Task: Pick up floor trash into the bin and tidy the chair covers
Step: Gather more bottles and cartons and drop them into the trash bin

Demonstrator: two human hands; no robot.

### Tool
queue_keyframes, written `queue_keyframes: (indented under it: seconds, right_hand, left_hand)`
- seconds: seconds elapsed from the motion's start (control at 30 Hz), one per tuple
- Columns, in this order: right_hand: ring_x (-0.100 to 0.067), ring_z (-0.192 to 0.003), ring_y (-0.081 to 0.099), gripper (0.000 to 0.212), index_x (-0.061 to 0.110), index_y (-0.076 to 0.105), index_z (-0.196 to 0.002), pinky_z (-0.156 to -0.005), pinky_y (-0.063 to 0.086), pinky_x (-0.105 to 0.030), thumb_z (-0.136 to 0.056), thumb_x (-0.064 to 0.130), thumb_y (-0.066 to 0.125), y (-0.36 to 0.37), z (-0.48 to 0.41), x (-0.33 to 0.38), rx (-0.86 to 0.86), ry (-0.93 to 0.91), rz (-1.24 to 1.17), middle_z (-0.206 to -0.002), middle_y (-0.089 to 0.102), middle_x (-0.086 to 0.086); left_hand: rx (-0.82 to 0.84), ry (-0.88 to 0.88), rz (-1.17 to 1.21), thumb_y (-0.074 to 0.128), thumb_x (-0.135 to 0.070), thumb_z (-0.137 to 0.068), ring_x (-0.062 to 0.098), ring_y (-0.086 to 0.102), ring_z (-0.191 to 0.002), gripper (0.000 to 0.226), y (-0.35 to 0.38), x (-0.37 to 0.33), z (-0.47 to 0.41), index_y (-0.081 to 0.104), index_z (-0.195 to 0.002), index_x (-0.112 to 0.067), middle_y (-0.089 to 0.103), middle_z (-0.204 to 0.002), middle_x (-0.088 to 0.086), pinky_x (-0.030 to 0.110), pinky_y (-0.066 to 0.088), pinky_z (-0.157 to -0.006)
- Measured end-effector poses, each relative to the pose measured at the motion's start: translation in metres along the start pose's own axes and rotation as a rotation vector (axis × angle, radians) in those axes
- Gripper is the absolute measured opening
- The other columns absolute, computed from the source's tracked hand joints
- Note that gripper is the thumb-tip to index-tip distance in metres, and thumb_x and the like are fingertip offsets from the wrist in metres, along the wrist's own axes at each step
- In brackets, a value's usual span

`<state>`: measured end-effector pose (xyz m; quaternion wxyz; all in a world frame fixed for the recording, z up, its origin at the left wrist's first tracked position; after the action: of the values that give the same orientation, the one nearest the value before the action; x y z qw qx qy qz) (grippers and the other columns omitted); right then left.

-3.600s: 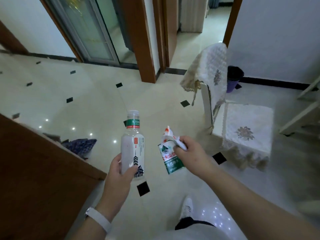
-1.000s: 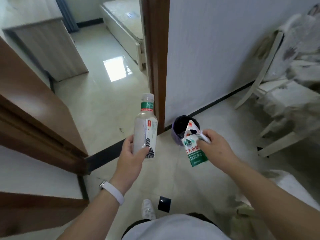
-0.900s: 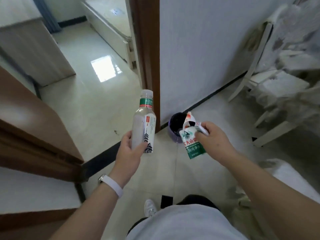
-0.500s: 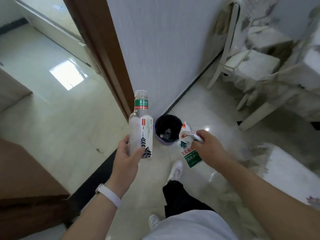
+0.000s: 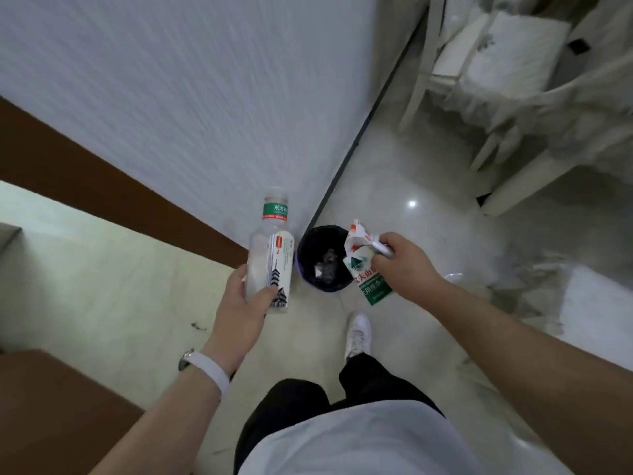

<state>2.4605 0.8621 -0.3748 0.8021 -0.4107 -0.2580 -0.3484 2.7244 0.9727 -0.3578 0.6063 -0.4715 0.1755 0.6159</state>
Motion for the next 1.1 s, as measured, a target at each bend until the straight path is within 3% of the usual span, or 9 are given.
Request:
queue_keyframes:
  seconds: [0.13,0.3,0.47,0.53,0.67,0.8,1.1]
  right_hand:
    - [-0.017,-0.077,0.063,0.011,0.020,0.057,-0.101,-0.063,0.051,-0.033,-0.091,0.018,0.054,-0.006,-0.026,-0.001,-0.018,0.043,-0.027,-0.085,0.063,0.000]
    - [-0.017,-0.079,0.063,0.014,0.021,0.057,-0.103,-0.066,0.052,-0.033,-0.089,0.019,0.056,0.007,-0.052,-0.019,-0.069,0.152,-0.071,-0.088,0.064,0.000]
    - [-0.012,-0.071,0.058,0.011,0.016,0.055,-0.101,-0.056,0.046,-0.025,-0.090,0.017,0.055,0.037,-0.084,-0.046,-0.130,0.256,-0.063,-0.080,0.059,0.005]
    - [-0.009,-0.068,0.056,0.009,0.018,0.054,-0.101,-0.052,0.040,-0.022,-0.092,0.017,0.054,0.056,-0.101,-0.059,-0.130,0.287,-0.049,-0.078,0.057,0.009]
    - [-0.017,-0.072,0.061,0.012,0.017,0.055,-0.102,-0.056,0.045,-0.027,-0.089,0.018,0.053,0.098,-0.146,-0.094,-0.152,0.314,-0.048,-0.082,0.062,0.000]
    - [-0.011,-0.065,0.053,0.013,0.020,0.052,-0.103,-0.054,0.038,-0.026,-0.089,0.018,0.052,0.152,-0.197,-0.138,-0.156,0.346,-0.069,-0.079,0.057,0.003]
    - [-0.012,-0.063,0.049,0.008,0.017,0.048,-0.092,-0.052,0.034,-0.029,-0.088,0.022,0.053,0.250,-0.302,-0.241,-0.139,0.349,0.020,-0.074,0.051,0.006]
  left_hand:
    - [0.094,0.008,-0.050,0.067,-0.017,-0.091,0.001,0.061,-0.103,0.043,0.022,-0.020,-0.045,0.049,-0.128,-0.030,0.061,-0.117,-0.014,0.028,0.052,-0.087]
    - [0.199,-0.069,-0.053,0.063,-0.012,-0.093,-0.007,0.065,-0.088,0.039,0.052,-0.002,-0.097,0.048,-0.125,-0.029,0.065,-0.109,-0.015,0.014,0.051,-0.072]
    - [0.335,-0.220,-0.069,0.062,-0.014,-0.092,0.016,0.067,-0.101,0.036,0.074,0.042,-0.145,0.054,-0.127,-0.021,0.067,-0.114,-0.003,0.041,0.057,-0.088]
    - [0.347,-0.263,-0.095,0.062,-0.017,-0.092,0.018,0.068,-0.103,0.038,0.076,0.064,-0.167,0.055,-0.129,-0.021,0.068,-0.115,-0.002,0.045,0.057,-0.089]
    - [0.368,-0.305,-0.196,0.065,-0.022,-0.091,0.017,0.066,-0.100,0.037,0.086,0.115,-0.228,0.055,-0.126,-0.022,0.066,-0.110,-0.004,0.039,0.057,-0.085]
    - [0.443,-0.290,-0.389,0.065,-0.024,-0.093,0.001,0.055,-0.084,0.032,0.113,0.170,-0.277,0.048,-0.120,-0.023,0.055,-0.095,-0.014,0.019,0.040,-0.062]
    - [0.402,-0.208,-0.578,0.072,-0.037,-0.085,0.004,0.056,-0.080,0.036,0.170,0.279,-0.375,0.050,-0.113,-0.030,0.056,-0.092,-0.016,0.028,0.047,-0.067]
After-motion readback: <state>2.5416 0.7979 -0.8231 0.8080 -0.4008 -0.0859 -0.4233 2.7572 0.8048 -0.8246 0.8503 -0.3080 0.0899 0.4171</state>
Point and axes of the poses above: each hand's wrist, its own z-axis away from the middle knuckle, its own y-axis out of the palm, x = y × z, the point moved 6 cm from there along -z, towards the middle knuckle
